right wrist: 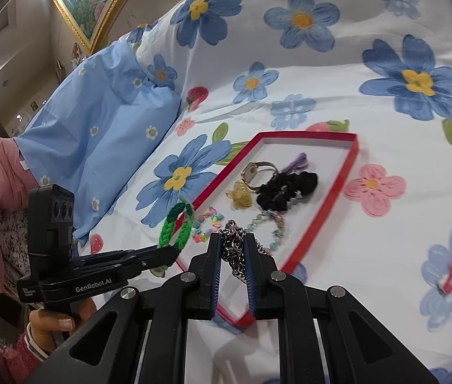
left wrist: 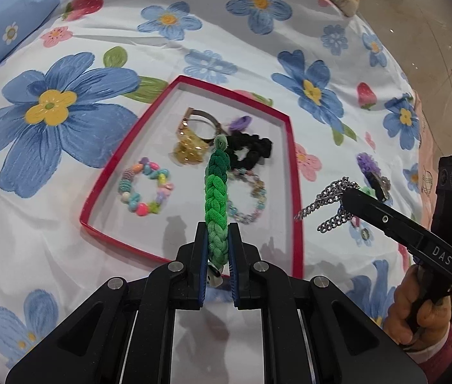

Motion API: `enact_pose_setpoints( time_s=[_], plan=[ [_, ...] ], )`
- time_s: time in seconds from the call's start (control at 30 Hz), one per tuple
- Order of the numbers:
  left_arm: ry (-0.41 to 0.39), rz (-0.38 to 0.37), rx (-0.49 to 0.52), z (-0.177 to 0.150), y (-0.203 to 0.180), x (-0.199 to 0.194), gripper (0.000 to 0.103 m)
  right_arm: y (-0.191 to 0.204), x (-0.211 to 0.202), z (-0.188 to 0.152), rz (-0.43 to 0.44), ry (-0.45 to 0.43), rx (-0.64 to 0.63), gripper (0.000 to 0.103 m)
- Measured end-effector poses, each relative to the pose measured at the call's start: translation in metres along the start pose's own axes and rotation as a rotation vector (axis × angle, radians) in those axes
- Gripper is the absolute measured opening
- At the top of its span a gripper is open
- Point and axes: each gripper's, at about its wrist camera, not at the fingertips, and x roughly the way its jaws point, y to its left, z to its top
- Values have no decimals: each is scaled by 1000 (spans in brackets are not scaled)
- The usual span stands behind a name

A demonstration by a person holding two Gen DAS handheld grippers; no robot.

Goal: Organize jewelry
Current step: 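Carry hair tie and chain into the red tray with both tools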

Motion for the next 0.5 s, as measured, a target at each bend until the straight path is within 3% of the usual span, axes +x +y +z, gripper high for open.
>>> enact_pose_setpoints(
  time_s=[0.23, 0.5],
  plan=[
    [23, 26, -16, 9, 16, 21, 10, -3, 33, 6, 15, 40, 18, 14],
    [80, 44, -51, 9, 31, 49, 10, -9, 66, -2, -38, 112, 0, 14]
  ],
)
